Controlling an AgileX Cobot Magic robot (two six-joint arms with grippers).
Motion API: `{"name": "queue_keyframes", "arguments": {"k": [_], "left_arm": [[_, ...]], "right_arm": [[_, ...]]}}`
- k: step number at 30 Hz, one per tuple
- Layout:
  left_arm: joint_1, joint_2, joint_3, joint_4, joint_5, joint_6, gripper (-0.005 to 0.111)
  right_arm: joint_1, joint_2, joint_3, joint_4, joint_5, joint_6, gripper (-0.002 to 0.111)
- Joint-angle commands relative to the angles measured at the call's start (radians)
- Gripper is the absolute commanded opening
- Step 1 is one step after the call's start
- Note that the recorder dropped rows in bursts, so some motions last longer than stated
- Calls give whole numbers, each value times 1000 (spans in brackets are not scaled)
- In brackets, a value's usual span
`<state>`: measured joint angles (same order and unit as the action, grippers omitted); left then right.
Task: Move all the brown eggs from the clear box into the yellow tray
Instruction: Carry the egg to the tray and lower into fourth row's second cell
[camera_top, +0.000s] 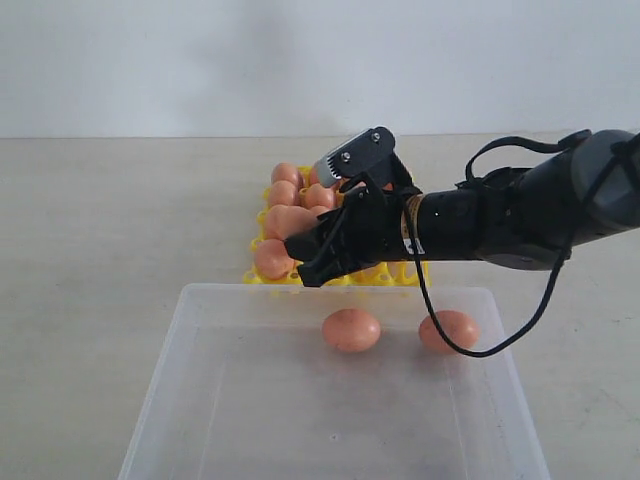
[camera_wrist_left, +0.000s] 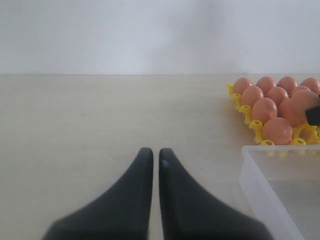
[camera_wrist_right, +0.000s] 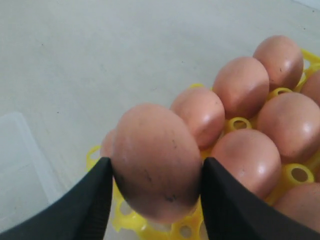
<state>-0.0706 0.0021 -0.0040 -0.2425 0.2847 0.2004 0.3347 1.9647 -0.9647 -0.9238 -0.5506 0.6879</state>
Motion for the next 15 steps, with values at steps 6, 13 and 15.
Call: {"name": "queue_keyframes", "arguments": {"k": [6, 13, 15], "left_arm": [[-9, -2, 4, -1, 0, 3, 4], [-9, -2, 4, -1, 0, 3, 4], [-9, -2, 4, -1, 0, 3, 4]], "right_arm": [[-6, 4, -6, 31, 21, -37, 0], [-6, 4, -6, 31, 44, -37, 0], [-6, 4, -6, 31, 67, -37, 0]]}}
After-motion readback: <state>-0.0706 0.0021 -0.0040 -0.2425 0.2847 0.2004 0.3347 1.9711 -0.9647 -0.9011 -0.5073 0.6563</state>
